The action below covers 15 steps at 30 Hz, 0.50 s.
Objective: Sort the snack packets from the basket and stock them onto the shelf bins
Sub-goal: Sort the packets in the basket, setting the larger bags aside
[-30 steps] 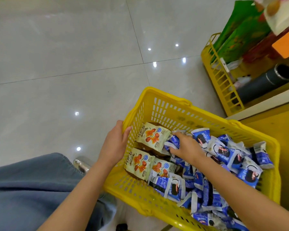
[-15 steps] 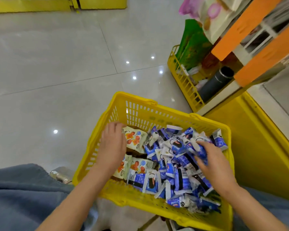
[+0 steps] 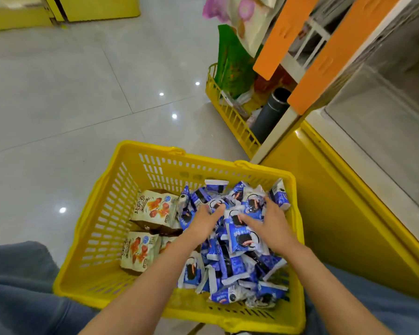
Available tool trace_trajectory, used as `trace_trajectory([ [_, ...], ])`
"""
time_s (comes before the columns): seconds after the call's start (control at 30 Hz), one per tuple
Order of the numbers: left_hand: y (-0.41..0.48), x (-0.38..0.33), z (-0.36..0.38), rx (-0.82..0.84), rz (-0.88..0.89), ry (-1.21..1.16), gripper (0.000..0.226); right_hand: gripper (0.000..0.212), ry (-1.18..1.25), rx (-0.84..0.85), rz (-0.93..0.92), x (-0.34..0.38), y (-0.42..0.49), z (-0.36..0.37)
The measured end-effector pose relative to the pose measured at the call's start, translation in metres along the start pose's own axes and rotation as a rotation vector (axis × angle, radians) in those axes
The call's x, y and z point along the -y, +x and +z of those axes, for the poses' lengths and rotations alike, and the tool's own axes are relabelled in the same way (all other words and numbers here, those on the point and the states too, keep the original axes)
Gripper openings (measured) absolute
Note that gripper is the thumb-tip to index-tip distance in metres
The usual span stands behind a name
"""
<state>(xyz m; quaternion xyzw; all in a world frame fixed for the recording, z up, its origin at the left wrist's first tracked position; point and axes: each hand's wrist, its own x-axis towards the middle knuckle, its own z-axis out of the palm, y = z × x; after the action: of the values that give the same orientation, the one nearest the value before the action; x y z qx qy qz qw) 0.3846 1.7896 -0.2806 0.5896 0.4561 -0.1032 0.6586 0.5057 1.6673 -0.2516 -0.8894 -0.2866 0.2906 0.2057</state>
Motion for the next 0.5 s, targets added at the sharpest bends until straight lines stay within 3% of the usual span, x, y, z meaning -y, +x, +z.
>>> trace_trajectory([
  [0.1, 0.009, -0.003, 0.009, -0.031, -0.103, -0.185, 0.082, 0.104, 0.012, 0.023, 0.073, -0.001, 0.005, 0.009],
  [0.2, 0.011, 0.003, 0.016, -0.048, -0.102, -0.184, 0.07, 0.095, 0.025, 0.037, 0.044, -0.007, -0.003, 0.013],
  [0.37, -0.001, 0.011, 0.034, -0.068, 0.076, -0.204, 0.042, 0.093, -0.042, 0.106, -0.027, -0.008, -0.016, 0.02],
  [0.5, -0.015, 0.018, 0.035, -0.175, 0.254, -0.189, 0.025, 0.092, 0.066, 0.102, -0.069, -0.001, -0.027, 0.022],
])
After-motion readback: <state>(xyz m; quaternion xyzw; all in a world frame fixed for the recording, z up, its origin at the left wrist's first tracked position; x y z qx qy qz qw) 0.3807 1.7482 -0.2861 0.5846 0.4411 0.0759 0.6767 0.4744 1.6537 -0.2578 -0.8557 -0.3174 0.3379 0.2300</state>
